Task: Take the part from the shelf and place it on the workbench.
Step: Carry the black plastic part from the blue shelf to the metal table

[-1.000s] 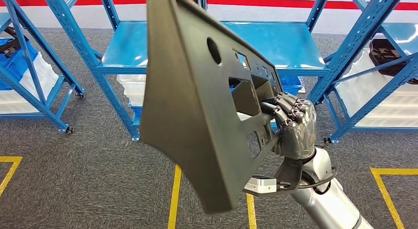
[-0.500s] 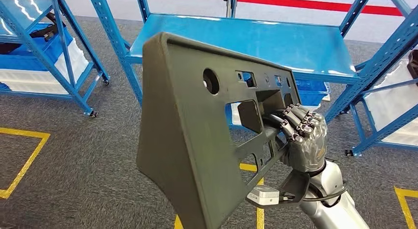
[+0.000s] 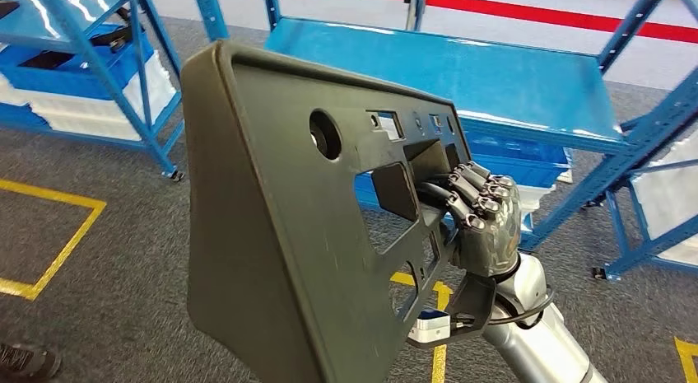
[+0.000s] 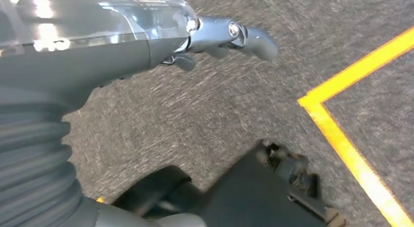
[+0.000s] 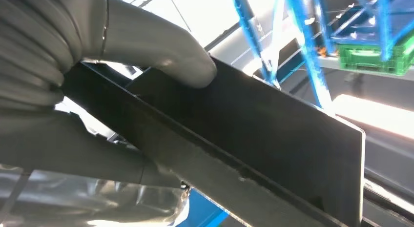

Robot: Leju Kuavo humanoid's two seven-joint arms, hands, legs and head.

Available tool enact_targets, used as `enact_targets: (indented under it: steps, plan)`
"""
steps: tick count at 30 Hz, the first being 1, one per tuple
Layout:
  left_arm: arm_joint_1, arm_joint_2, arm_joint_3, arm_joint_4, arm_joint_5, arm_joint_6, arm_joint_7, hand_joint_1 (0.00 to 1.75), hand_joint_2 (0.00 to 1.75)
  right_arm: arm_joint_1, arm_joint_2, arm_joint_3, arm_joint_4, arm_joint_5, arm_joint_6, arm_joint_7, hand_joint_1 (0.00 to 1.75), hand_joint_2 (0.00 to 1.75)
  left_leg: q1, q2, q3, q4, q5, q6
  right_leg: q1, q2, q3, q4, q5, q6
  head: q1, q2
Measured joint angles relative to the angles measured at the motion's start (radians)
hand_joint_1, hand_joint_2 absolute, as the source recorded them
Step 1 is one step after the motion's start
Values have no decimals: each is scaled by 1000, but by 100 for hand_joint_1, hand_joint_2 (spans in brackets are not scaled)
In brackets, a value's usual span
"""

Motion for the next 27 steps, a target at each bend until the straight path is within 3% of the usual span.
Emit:
enact_targets:
  steps: [1,3,5,7,8,9,11,13,15,17,19,21,23,24,25,27]
  plan:
    - [0,2,0,0,-1,0,-5,0,175,0,5,0,-1,-4,0,-9,169,175,0,-12,-4,-2,2,7,1,-12,0,0,1,4,3,0]
    - [1,6,-1,0,-4,-4,-10,0,175,1,17,0,-2,-14,0,-26,169,175,1,-36,-10,-4,9,21,-2,3,-6,14,-17,11,7,0]
    - [1,12,-2,0,-10,-11,-14,0,175,5,27,-1,-5,-25,0,-42,169,175,4,-58,-16,-6,17,33,-5,53,-41,95,-72,14,17,0]
    - [0,19,-6,0,-24,-19,-24,0,175,12,35,-1,-6,-42,0,-57,169,175,4,-83,-22,-6,22,39,-5,80,-96,219,-126,13,31,0]
    - [1,23,-11,0,-32,-23,-31,0,175,17,40,-1,-6,-52,0,-65,169,175,3,-96,-24,-5,24,40,-5,84,-112,256,-132,12,37,0]
    - [1,27,-15,0,-38,-26,-39,0,175,21,45,-1,-6,-63,0,-73,169,175,2,-110,-25,-5,25,39,-5,86,-112,259,-120,12,43,0]
    - [1,38,-23,0,-42,-29,-52,0,175,27,60,-1,-6,-84,0,-93,169,175,3,-138,-25,-3,27,37,-6,101,-63,160,-54,9,52,0]
    - [0,47,-26,0,-41,-25,-60,0,175,36,78,-3,-6,-101,0,-116,169,175,4,-161,-31,0,31,29,-8,149,-9,46,-16,5,56,0]
    - [-1,58,-26,-1,-35,-19,-64,0,175,50,96,-8,-5,-110,0,-135,169,175,8,-181,-44,-1,38,15,-6,176,6,7,-20,1,57,0]
    - [1,68,-25,-1,-27,-14,-65,0,175,63,118,-15,-4,-115,0,-151,169,175,12,-195,-53,-5,46,0,-8,157,7,-1,-18,-6,55,0]
    - [3,81,-25,-1,-25,-12,-62,0,175,73,140,-23,-4,-120,0,-166,169,175,9,-160,-67,25,25,-7,-14,132,10,-7,-12,-19,45,0]
    - [7,94,-25,-1,-28,-14,-52,0,175,87,159,-31,-3,-125,0,-179,169,175,6,-103,-109,130,-34,-9,-13,106,12,-9,-12,-27,28,0]
    - [18,107,-25,0,-32,-18,-41,0,175,99,172,-39,-1,-126,0,-186,169,175,8,-83,-157,249,-83,-11,-9,79,12,-8,-13,-29,15,0]
    - [25,113,-25,0,-33,-20,-37,0,175,101,176,-41,0,-126,0,-186,169,175,9,-79,-164,272,-86,-12,-8,67,12,-8,-13,-29,12,0]
    - [33,118,-25,1,-33,-22,-32,0,175,102,180,-43,2,-125,0,-186,169,175,12,-77,-154,257,-72,-13,-8,56,13,-8,-14,-29,9,0]
    - [42,125,-25,1,-33,-23,-27,0,175,102,188,-45,3,-124,0,-186,169,175,17,-51,-88,135,-16,-16,-8,35,15,-5,-18,-24,2,0]
